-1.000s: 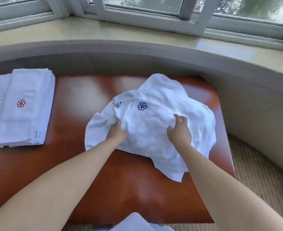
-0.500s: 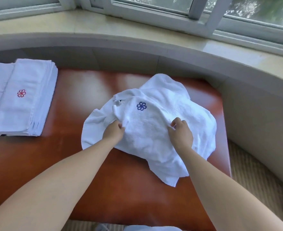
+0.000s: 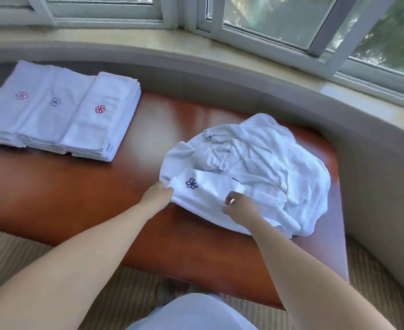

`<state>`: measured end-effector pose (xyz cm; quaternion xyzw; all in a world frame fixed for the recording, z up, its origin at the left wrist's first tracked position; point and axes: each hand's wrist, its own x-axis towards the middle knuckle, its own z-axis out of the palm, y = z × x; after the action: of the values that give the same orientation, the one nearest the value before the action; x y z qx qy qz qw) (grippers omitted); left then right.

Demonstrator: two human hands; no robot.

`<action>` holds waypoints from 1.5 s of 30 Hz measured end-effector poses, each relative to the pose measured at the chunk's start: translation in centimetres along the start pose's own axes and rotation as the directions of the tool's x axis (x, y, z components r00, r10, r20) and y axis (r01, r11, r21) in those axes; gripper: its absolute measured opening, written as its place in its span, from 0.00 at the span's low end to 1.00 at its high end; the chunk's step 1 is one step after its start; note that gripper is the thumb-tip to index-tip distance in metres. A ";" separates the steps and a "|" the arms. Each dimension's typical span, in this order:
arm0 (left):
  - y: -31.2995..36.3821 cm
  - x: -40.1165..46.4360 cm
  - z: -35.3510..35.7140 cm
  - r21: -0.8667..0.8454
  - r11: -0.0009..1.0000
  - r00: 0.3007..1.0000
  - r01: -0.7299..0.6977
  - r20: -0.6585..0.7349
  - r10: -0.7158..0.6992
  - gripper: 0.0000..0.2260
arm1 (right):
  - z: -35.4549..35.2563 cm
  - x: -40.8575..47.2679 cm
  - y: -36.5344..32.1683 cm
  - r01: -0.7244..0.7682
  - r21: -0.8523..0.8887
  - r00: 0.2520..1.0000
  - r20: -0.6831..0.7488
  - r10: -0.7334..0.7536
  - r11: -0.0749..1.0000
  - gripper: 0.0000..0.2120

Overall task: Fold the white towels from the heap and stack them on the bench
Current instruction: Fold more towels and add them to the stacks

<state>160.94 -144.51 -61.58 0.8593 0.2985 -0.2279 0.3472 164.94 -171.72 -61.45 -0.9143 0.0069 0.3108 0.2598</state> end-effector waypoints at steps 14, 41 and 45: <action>-14.4 -6.0 -6.7 -0.254 0.967 0.962 0.014 -0.261 -0.082 0.05 | 3.7 -3.9 -8.0 0.198 0.051 0.941 -0.289 -0.175 0.979 0.04; -17.5 1.0 5.8 -0.653 0.612 0.858 0.446 0.116 -0.501 0.03 | 11.3 3.3 3.2 -0.334 0.188 0.935 -0.059 0.350 0.924 0.17; -17.4 1.4 5.7 -0.666 0.599 0.854 0.444 0.111 -0.509 0.05 | 11.3 3.6 3.4 -0.322 0.124 0.944 -0.032 0.328 0.938 0.16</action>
<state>149.20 -138.12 -74.13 0.5735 0.5934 -0.1499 0.5445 160.90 -168.75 -72.71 -0.8915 0.1830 0.3245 0.2579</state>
